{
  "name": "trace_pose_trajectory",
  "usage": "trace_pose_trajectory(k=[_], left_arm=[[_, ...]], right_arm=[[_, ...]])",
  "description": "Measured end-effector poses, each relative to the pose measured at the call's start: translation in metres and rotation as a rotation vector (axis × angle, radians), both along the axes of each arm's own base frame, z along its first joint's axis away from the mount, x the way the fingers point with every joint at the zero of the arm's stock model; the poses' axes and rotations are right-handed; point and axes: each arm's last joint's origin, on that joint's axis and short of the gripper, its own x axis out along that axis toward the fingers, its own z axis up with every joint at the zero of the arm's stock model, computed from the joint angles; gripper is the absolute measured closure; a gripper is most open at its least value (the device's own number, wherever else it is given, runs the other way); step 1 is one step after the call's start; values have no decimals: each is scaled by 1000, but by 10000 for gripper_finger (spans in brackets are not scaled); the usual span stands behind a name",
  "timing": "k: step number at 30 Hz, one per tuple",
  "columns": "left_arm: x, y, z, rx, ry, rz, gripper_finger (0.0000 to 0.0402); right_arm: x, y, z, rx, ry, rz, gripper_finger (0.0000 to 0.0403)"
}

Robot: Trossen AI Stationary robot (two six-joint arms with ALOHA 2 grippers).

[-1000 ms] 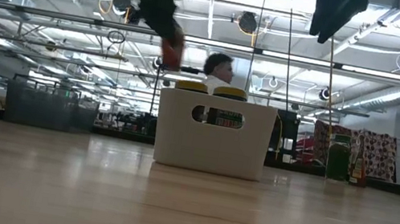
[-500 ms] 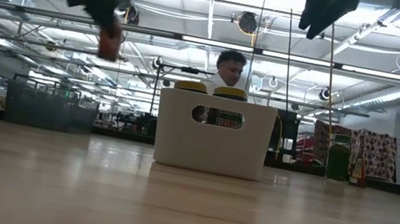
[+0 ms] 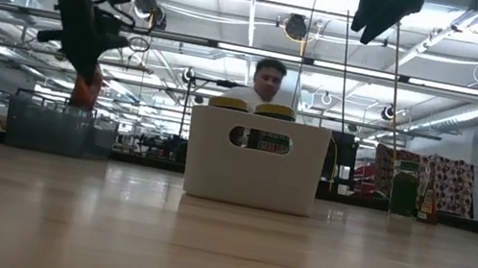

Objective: Sort spices by type
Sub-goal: Put the top center brown spice pouch into the black transparent bin

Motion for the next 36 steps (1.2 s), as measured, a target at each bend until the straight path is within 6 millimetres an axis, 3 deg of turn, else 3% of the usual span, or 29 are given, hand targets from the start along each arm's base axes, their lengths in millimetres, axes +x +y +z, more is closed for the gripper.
trace_pose_trajectory(k=[16,25,36], left_arm=[[6,15,-23,66,-195,126,400],[14,28,-48,-18,-113,148,400],[20,38,-65,-59,-87,172,395]], right_arm=[[1,0,0,-7,-3,18,122],[2,0,1,-11,-10,28,122],[2,0,1,-10,-11,25,122]])
